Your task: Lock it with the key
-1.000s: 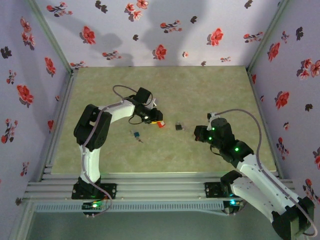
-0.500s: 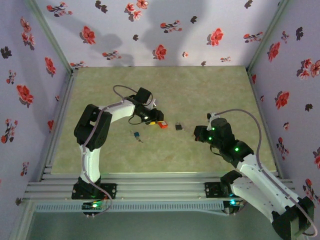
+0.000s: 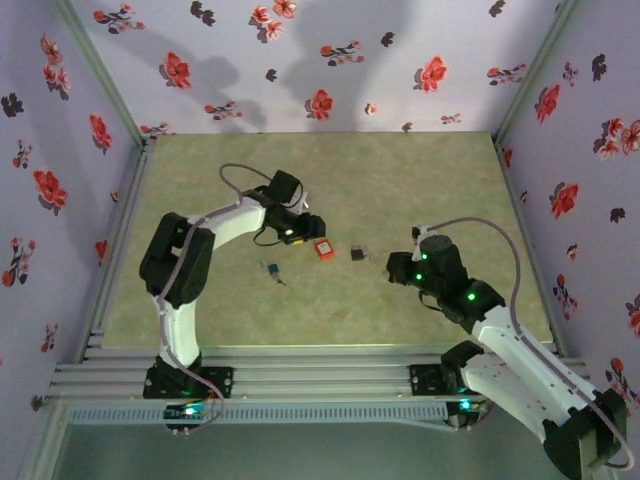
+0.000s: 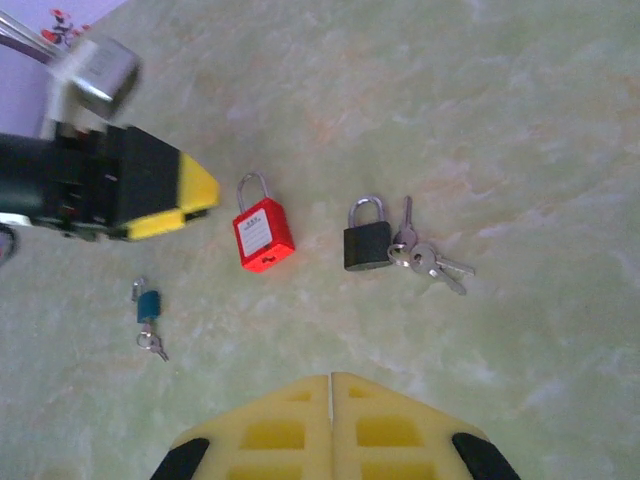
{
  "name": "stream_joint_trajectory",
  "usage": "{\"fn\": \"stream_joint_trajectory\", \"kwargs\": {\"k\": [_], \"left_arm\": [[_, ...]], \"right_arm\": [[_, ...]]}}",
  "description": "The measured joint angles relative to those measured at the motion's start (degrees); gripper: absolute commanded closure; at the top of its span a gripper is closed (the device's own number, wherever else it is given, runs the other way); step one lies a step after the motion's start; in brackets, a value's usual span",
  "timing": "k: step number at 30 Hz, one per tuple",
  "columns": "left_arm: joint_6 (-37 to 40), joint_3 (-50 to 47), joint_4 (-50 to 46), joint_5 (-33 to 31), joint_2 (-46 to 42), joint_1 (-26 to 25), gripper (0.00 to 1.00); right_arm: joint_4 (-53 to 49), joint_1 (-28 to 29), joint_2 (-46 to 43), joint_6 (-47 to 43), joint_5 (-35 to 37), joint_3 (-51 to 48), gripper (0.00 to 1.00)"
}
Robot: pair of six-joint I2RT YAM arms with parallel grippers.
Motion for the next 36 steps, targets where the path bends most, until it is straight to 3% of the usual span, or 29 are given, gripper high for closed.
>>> {"fn": "stream_joint_trajectory", "kwargs": {"k": [7, 10, 12, 25, 36], "left_arm": [[-0.4, -5.6, 0.9, -6.5, -15.8, 0.0, 0.19], [-0.1, -8.0, 1.3, -10.4, -20.9, 0.0, 0.05], [0.1, -10.3, 1.7, -13.3, -23.7, 0.0, 0.0], [-0.7, -36.1, 15.4, -34.4, -43.9, 0.0, 0.0], [-1.7, -42.3, 23.9, -43.8, -44.9, 0.0, 0.0]], "right_arm": [[-1.9, 0.0, 5.2, -1.4, 0.0, 2.1, 1.0], [-2.3, 0.0, 7.2, -2.1, 0.0, 4.0, 1.0], [-2.4, 0.0, 8.5, -2.6, 0.0, 5.3, 1.0], [-5.4, 0.0, 19.2, -5.4, 1.1, 13.6, 1.0], [-9.9, 1.4, 28.4, -8.4, 5.5, 21.3, 1.0]]}}
